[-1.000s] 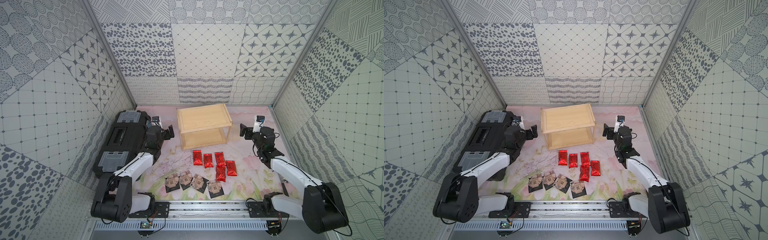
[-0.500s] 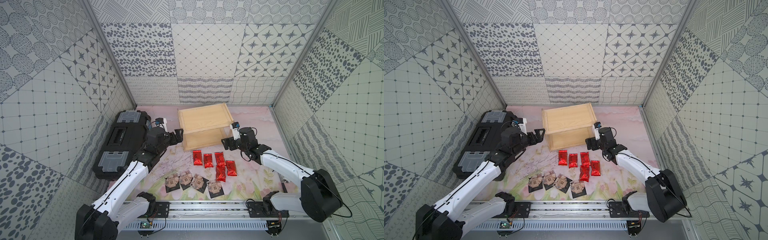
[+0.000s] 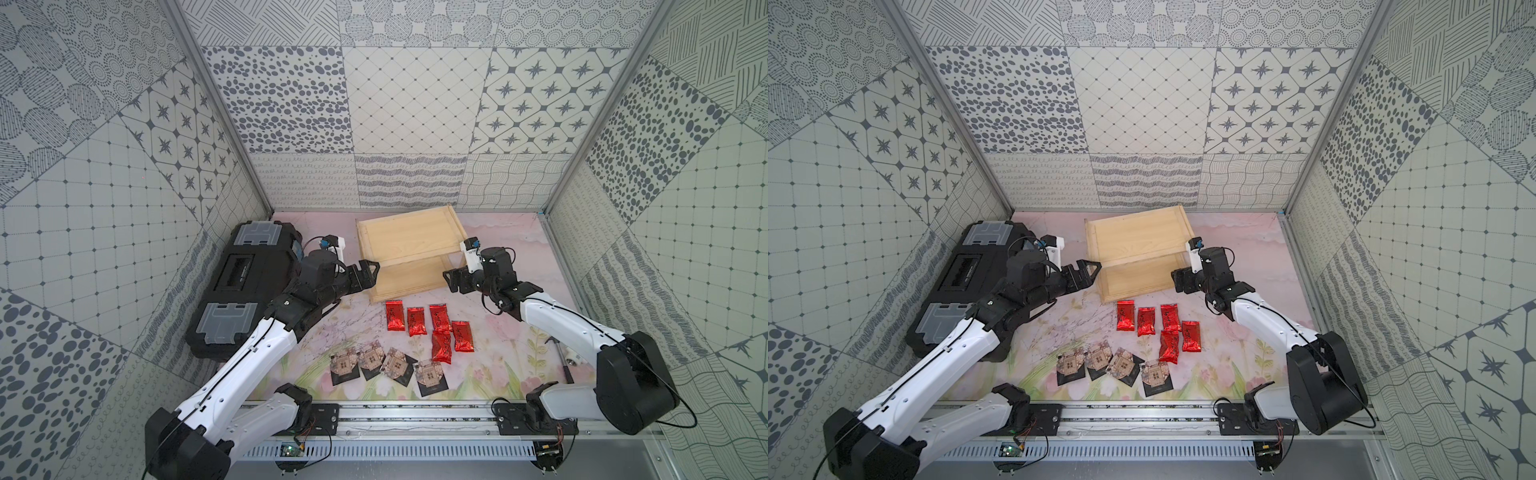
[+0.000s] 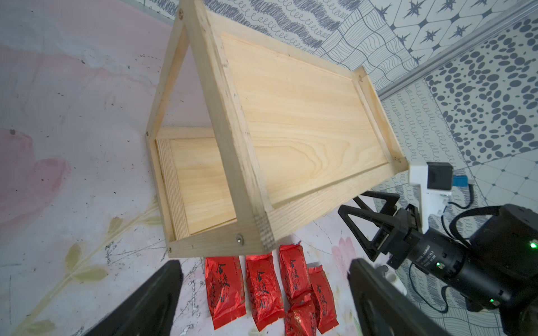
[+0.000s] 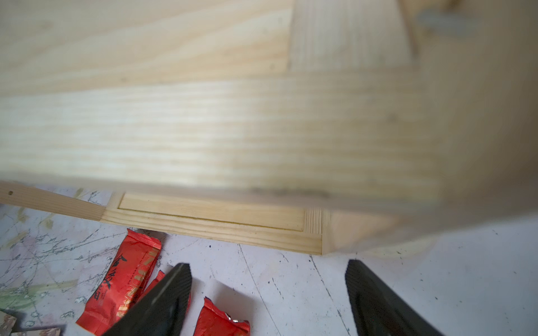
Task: Place the tea bags on the shelf by color
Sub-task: Adjust the shelf at the center of the board.
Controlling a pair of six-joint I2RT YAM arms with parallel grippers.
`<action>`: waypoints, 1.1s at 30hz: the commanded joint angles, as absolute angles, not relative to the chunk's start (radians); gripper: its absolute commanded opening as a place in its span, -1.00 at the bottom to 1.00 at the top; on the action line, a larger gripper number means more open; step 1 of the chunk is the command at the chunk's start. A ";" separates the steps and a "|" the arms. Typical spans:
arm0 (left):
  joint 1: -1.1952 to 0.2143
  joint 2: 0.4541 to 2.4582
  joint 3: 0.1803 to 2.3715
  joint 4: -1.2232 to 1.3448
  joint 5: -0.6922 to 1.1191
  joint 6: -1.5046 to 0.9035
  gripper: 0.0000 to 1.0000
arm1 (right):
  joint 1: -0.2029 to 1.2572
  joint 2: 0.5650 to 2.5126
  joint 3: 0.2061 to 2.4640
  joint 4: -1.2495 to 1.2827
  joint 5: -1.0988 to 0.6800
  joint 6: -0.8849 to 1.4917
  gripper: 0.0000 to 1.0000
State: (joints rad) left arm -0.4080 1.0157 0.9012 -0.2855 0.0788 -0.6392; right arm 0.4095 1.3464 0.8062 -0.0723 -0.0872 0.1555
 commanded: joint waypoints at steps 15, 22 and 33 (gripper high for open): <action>-0.511 0.962 0.772 -0.300 0.069 -0.545 0.85 | 0.353 1.269 0.749 -0.011 -0.054 0.228 0.72; -0.506 1.156 0.865 -0.148 -0.017 -0.500 0.56 | 0.352 1.368 0.810 0.043 -0.073 0.229 0.68; -0.378 1.458 1.051 -0.090 0.020 -0.521 0.26 | 0.353 1.519 0.938 0.077 -0.124 0.248 0.50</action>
